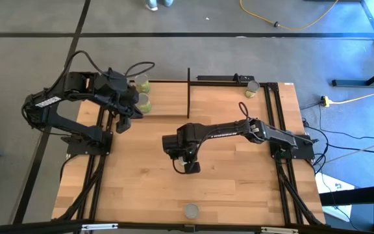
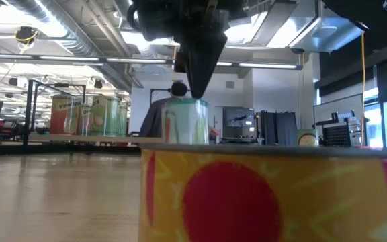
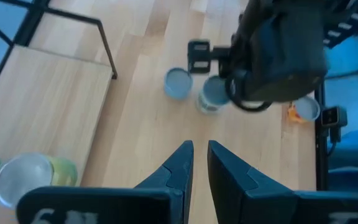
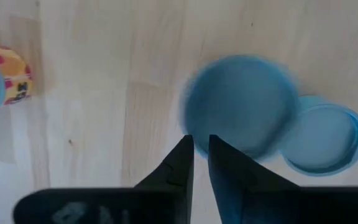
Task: Pick and place cans onto a shelf
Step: Put the canned mixed vegetables on the shelf
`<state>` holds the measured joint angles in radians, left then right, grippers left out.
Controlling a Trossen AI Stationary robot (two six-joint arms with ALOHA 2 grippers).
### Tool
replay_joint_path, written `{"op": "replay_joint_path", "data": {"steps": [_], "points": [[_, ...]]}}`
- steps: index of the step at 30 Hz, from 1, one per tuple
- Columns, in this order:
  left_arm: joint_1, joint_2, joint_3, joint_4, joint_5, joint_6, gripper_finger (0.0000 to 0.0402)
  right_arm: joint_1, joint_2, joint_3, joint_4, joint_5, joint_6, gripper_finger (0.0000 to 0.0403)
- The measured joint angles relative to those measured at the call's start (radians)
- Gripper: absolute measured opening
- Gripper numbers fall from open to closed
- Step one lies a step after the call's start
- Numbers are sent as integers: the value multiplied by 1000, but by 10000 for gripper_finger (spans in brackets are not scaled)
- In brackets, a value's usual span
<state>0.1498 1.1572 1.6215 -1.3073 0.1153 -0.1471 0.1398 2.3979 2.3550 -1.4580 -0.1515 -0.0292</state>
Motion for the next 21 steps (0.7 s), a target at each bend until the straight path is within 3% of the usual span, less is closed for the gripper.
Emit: {"op": "replay_joint_path", "data": {"steps": [11, 21], "points": [[0, 0, 0, -41, 1, 27, 41, 1, -76, 0, 28, 0, -26, 52], [-96, 1, -159, 101, 59, 306, 41, 0, -305, 0, 112, 0, -26, 52]]}}
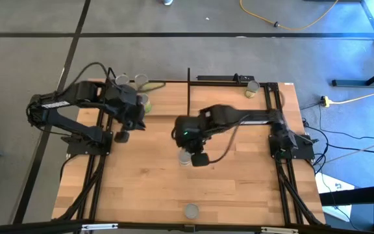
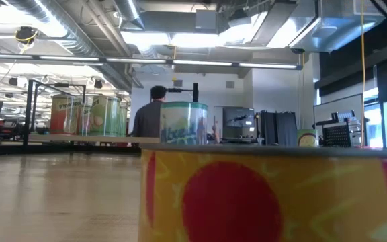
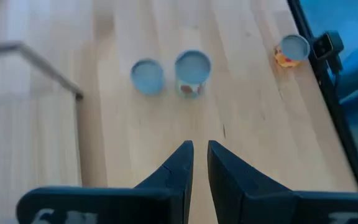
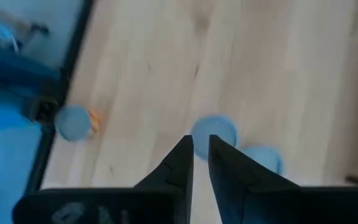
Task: Pick and place cans onto a shelf
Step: Put the canned mixed vegetables on the shelf
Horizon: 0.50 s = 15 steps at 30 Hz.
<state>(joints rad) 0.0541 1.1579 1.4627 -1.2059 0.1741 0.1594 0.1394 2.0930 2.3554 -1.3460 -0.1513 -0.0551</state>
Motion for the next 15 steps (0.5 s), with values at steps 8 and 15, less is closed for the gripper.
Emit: {"op": "replay_joint_path", "data": {"steps": [8, 15], "points": [[-99, 30, -170, 355, -33, 169, 41, 0, -198, 0, 87, 0, 1, 52], [-152, 129, -244, 515, -130, 191, 36, 0, -305, 2, 99, 0, 0, 52]]}}
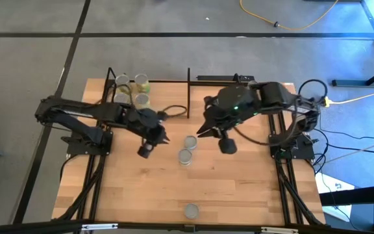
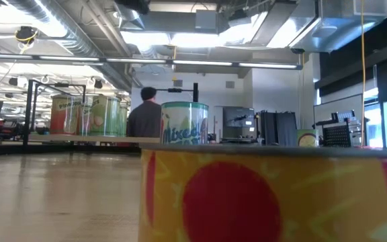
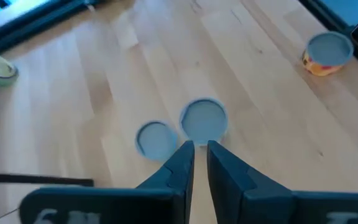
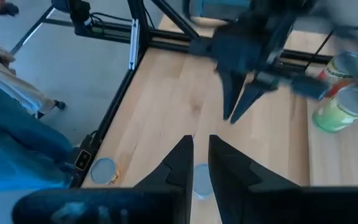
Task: Pick and place cans onto a shelf
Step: Put the canned mixed vegetables on the shelf
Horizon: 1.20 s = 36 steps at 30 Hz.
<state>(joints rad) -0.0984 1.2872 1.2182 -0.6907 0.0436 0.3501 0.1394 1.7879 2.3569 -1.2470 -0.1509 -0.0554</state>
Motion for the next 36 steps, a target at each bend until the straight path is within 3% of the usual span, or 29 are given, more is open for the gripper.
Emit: {"op": "replay_joint_path", "data": {"steps": [6, 17, 23, 29, 36], "points": [[-14, 75, 0, 11, 20, -8, 4, 0, -34, 0, -21, 0, -1, 52], [-33, 155, 3, 36, 32, -45, 47, -24, -41, -1, -75, 11, 24, 52], [-46, 206, 1, 70, 68, 97, 55, -34, -41, -1, -76, -1, 25, 52], [-77, 284, 1, 146, 71, 349, 55, -33, -41, -1, -77, -3, 25, 52], [-87, 377, 1, 173, 48, 394, 55, -33, -41, -1, -78, -3, 27, 52]]}}
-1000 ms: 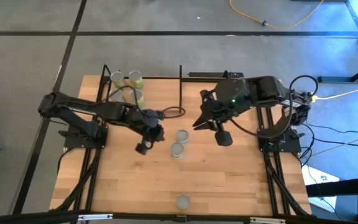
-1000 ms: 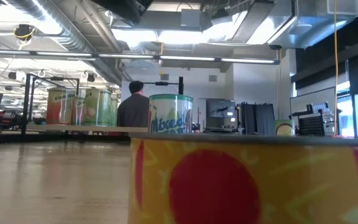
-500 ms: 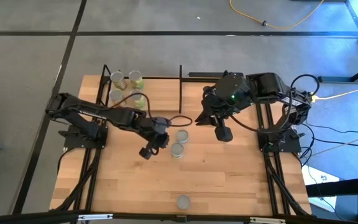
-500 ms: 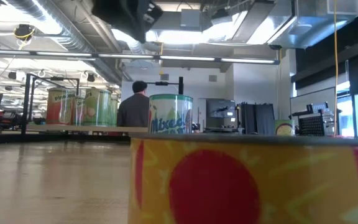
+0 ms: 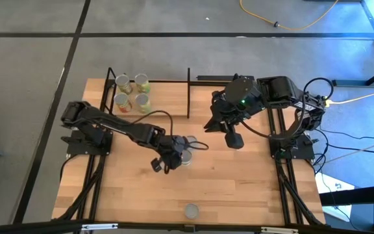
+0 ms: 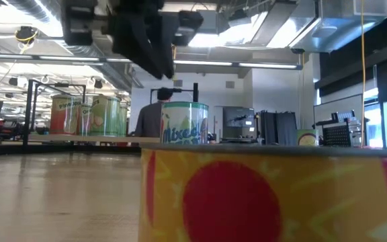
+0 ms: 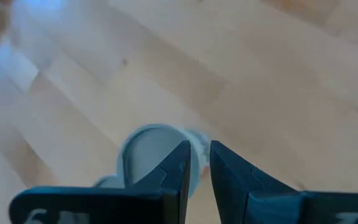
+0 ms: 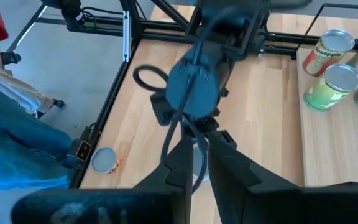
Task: Pick and place cans onto a shelf
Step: Put the canned mixed vegetables on the shelf
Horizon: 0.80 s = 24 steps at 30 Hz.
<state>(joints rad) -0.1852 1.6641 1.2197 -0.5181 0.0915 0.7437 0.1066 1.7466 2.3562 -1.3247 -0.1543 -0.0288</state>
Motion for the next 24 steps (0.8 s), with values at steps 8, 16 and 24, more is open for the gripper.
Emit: {"op": "replay_joint_path", "data": {"steps": [8, 16, 24], "points": [[3, 26, 0, -2, -74, -15, 55, 0, 0, 0, 0, 0, 1, 52], [3, 26, 0, -5, -67, -84, 55, 0, 0, 0, -1, 2, -2, 52], [6, 26, 0, -8, -8, -150, 55, 0, 0, 0, -1, 3, -2, 52]]}}
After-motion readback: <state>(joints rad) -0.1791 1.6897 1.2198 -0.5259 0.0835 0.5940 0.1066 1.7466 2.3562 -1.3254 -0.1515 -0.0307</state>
